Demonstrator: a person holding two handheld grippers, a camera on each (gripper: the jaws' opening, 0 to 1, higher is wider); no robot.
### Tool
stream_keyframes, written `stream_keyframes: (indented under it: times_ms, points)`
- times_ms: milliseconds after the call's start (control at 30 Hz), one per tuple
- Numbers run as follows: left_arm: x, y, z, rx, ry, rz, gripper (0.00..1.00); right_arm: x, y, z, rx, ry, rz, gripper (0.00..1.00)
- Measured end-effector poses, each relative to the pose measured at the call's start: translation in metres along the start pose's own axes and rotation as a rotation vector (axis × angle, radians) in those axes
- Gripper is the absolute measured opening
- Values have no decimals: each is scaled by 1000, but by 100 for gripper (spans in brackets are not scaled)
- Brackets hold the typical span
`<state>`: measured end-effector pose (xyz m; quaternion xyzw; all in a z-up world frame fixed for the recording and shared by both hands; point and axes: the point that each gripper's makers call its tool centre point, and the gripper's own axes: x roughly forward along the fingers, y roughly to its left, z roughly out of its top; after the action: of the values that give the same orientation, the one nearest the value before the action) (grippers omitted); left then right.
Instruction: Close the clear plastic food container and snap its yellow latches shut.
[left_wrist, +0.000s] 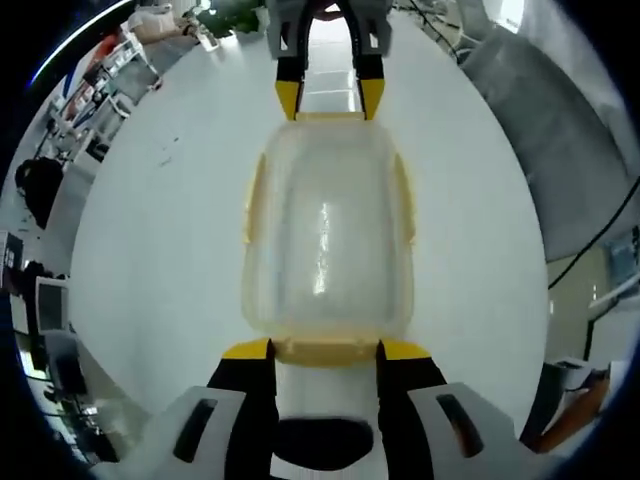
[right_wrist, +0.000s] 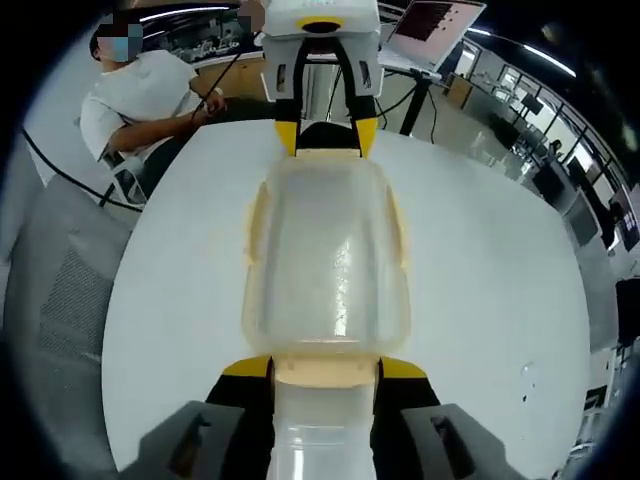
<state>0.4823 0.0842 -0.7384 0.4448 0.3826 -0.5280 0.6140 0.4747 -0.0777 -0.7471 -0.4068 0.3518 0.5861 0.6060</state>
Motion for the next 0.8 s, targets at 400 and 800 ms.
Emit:
stream_keyframes:
  times_ms: [400, 800]
  points:
    - [-11, 0, 19, 35, 2, 28, 36, -18, 2, -8, -4, 4, -26, 35]
    - [-24, 6, 46, 53, -3, 60, 36, -45, -1, -18, -4, -17, -61, 35]
